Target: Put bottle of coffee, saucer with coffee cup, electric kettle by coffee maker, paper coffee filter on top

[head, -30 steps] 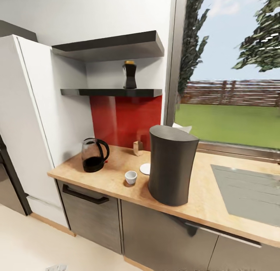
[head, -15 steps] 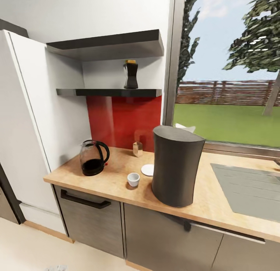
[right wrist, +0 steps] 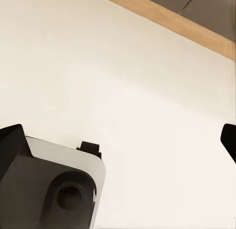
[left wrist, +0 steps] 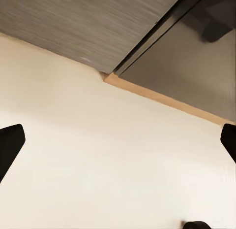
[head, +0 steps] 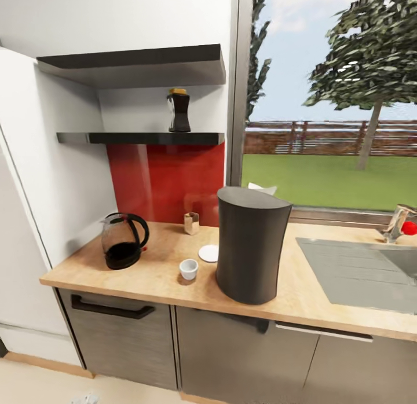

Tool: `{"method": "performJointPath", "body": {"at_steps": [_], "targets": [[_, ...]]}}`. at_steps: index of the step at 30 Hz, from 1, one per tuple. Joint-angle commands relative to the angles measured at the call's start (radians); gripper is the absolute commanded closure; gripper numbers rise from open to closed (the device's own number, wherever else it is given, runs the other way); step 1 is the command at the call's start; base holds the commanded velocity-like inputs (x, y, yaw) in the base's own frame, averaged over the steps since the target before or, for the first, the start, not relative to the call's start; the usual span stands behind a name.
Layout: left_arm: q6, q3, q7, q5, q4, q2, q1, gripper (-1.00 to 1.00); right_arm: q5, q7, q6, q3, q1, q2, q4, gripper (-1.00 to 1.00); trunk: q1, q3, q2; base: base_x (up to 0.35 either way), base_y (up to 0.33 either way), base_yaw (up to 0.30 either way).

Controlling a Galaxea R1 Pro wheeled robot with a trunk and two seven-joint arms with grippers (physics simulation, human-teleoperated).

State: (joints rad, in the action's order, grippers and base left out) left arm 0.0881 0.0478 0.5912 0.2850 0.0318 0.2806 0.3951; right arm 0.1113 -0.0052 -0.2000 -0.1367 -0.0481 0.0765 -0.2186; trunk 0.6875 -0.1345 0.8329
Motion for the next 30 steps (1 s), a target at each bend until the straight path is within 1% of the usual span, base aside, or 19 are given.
{"method": "performJointPath", "body": {"at_steps": [1, 6, 15, 24, 30], "targets": [[0.003, 0.004, 0.004, -0.001, -0.001, 0.000, 0.001, -1.00, 0.010, 0.000, -0.002, 0.000, -0.001, 0.000, 0.001, -1.00, 0.000, -0.002, 0.001, -0.029, 0.161, -0.277], [0.003, 0.004, 0.004, -0.001, -0.001, 0.000, 0.001, -1.00, 0.010, 0.000, -0.002, 0.000, -0.001, 0.000, 0.001, -1.00, 0.000, -0.002, 0.001, -0.059, 0.232, -0.221], [0.003, 0.004, 0.004, -0.001, -0.001, 0.000, 0.001, -1.00, 0.011, -0.001, -0.002, 0.000, -0.001, 0.000, 0.001, -1.00, 0.000, -0.002, 0.001, -0.085, 0.293, -0.033], [0.003, 0.004, 0.004, -0.001, -0.001, 0.000, 0.001, -1.00, 0.011, -0.001, -0.002, 0.000, -0.001, 0.000, 0.001, -1.00, 0.000, -0.002, 0.001, -0.136, 0.299, -0.008], [0.003, 0.004, 0.004, -0.001, -0.001, 0.000, 0.001, -1.00, 0.010, 0.000, -0.002, 0.000, -0.001, 0.000, 0.002, -1.00, 0.000, -0.002, 0.001, -0.186, 0.274, -0.184]]}}
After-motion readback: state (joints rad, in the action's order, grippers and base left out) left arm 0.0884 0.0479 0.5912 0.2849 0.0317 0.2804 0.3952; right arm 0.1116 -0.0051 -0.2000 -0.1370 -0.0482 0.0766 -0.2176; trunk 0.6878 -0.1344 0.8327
